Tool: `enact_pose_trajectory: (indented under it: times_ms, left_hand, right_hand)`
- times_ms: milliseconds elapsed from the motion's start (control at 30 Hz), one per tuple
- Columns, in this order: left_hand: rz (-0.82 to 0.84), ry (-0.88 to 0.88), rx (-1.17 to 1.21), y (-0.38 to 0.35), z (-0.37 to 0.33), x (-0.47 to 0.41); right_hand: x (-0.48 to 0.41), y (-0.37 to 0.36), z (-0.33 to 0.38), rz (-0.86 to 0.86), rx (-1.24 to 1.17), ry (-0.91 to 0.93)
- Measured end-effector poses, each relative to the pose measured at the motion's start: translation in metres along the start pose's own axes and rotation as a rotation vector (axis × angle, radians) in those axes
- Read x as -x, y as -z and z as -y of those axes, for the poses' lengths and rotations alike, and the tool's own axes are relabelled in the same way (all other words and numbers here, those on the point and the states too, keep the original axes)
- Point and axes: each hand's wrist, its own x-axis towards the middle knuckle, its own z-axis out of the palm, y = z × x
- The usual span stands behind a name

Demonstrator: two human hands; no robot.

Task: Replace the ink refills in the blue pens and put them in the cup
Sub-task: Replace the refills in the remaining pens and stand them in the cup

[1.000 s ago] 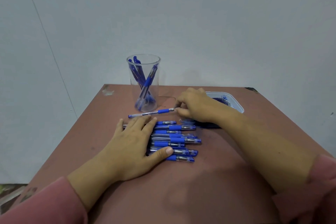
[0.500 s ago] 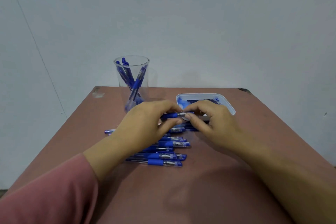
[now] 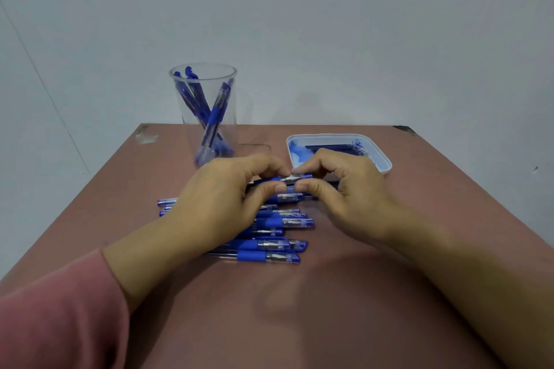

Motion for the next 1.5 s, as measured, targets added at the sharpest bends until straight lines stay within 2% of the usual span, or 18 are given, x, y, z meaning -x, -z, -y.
enact_pose_trajectory:
  times_ms: [400, 567, 833, 900, 1067, 1200, 1500]
  left_hand:
    - [0.135, 0.06, -0.054, 0.009, 0.017, -0.004]
    - [0.171, -0.054, -0.125, 0.013, 0.021, -0.005]
    - [0.134, -0.099, -0.075, 0.01, 0.021, -0.004]
    - [0.128, -0.104, -0.077, 0.01, 0.02, -0.003]
    - [0.1, -0.129, -0.097, 0.009, 0.016, -0.003]
    - [0.084, -0.155, -0.105, 0.009, 0.014, -0.003]
    - [0.068, -0.137, -0.121, 0.01, 0.015, -0.004]
  right_hand:
    - [-0.003, 0.032, -0.015, 0.029, 0.09, -0.019]
    - [0.004, 0.041, -0.021, 0.226, 0.157, -0.084]
    - [0.007, 0.037, -0.017, 0.437, 0.227, -0.151]
    - [0.007, 0.037, -0.016, 0.39, 0.217, -0.128]
    - [0.005, 0.019, -0.009, 0.077, 0.093, -0.088]
    - [0.002, 0.003, -0.01, 0.049, 0.135, -0.055]
    - [0.003, 0.004, -0.001, 0.037, 0.019, -0.081]
